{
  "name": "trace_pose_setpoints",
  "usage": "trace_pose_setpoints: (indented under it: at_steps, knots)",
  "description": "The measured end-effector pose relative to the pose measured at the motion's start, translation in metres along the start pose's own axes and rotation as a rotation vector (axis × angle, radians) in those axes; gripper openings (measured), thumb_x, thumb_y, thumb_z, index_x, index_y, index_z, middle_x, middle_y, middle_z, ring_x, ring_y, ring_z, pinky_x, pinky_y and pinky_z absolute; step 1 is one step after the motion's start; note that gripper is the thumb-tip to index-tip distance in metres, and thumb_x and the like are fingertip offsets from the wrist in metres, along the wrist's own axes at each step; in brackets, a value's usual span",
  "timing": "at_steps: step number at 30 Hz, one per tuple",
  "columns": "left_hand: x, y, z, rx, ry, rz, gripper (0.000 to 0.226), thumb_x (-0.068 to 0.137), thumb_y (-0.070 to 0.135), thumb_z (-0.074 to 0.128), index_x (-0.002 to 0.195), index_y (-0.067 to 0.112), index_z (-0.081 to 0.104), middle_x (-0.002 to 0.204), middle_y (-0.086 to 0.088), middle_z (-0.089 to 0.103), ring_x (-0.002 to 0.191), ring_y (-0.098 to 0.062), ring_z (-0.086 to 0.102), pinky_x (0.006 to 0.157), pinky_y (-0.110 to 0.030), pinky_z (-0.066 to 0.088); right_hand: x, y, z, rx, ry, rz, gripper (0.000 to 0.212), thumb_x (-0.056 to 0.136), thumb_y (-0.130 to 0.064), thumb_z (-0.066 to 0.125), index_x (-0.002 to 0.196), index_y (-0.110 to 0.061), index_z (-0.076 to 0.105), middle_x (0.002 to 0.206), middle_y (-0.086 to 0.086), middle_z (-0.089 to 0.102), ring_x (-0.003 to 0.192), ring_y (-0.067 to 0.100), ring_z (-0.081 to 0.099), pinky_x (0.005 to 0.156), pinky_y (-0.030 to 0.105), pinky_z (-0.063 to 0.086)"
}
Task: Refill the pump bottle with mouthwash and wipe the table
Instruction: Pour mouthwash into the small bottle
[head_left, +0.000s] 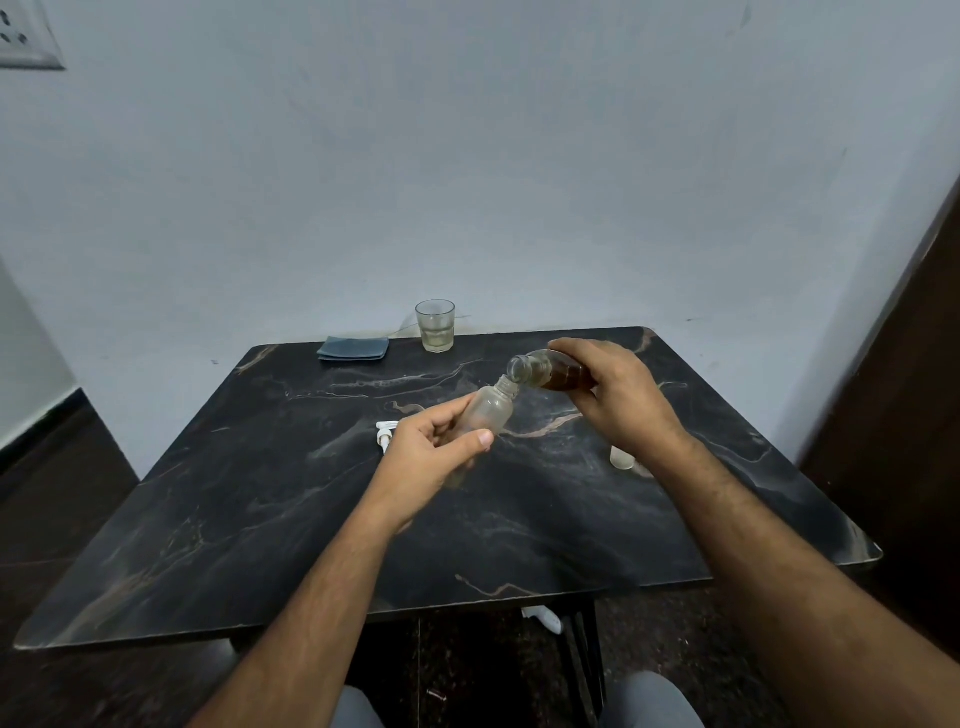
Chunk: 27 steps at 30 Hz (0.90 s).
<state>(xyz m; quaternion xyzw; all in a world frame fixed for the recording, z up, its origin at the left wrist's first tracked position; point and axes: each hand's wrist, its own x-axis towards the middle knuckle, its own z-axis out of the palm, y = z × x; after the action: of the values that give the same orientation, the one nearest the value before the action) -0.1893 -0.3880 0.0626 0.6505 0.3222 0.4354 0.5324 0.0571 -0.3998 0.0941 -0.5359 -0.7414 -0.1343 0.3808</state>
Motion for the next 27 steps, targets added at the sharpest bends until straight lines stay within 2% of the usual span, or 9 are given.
trace_pose_setpoints:
  at_steps: [4, 10, 18, 27]
  knots:
    - [0.002, 0.003, -0.001, -0.005, -0.008, 0.008, 0.047, 0.088, 0.008, 0.071, 0.129, 0.029, 0.063, 0.120, 0.006, 0.072, 0.102, -0.015, 0.069, 0.076, -0.026, 0.055, 0.003, -0.001, -0.004, -0.011, 0.000, -0.011, 0.044, 0.079, 0.002, 0.069, 0.122, -0.009, 0.064, 0.111, 0.004, 0.072, 0.101, 0.023, 0.064, 0.088, 0.026, 0.043]
    - [0.003, 0.004, 0.000, -0.029, -0.010, 0.016, 0.046, 0.087, 0.006, 0.071, 0.128, 0.026, 0.064, 0.117, 0.004, 0.073, 0.097, -0.013, 0.068, 0.073, -0.024, 0.054, 0.005, -0.002, -0.009, -0.016, -0.003, -0.026, 0.044, 0.080, 0.002, 0.068, 0.123, -0.009, 0.064, 0.111, 0.005, 0.072, 0.102, 0.025, 0.064, 0.088, 0.033, 0.049]
    - [0.006, 0.003, -0.001, -0.031, -0.019, 0.008, 0.047, 0.087, 0.012, 0.072, 0.131, 0.028, 0.062, 0.122, 0.005, 0.071, 0.107, -0.022, 0.068, 0.078, -0.028, 0.054, 0.010, 0.000, -0.011, -0.036, -0.014, -0.049, 0.043, 0.080, 0.002, 0.068, 0.121, -0.010, 0.064, 0.108, 0.002, 0.072, 0.099, 0.022, 0.063, 0.086, 0.029, 0.045]
    - [0.006, 0.005, 0.001, -0.040, -0.024, 0.017, 0.045, 0.089, 0.011, 0.070, 0.127, 0.033, 0.062, 0.120, 0.004, 0.072, 0.105, -0.021, 0.069, 0.080, -0.029, 0.055, 0.013, 0.002, -0.013, -0.046, -0.025, -0.060, 0.044, 0.081, 0.001, 0.068, 0.122, -0.013, 0.063, 0.108, 0.000, 0.071, 0.098, 0.022, 0.064, 0.085, 0.042, 0.052]
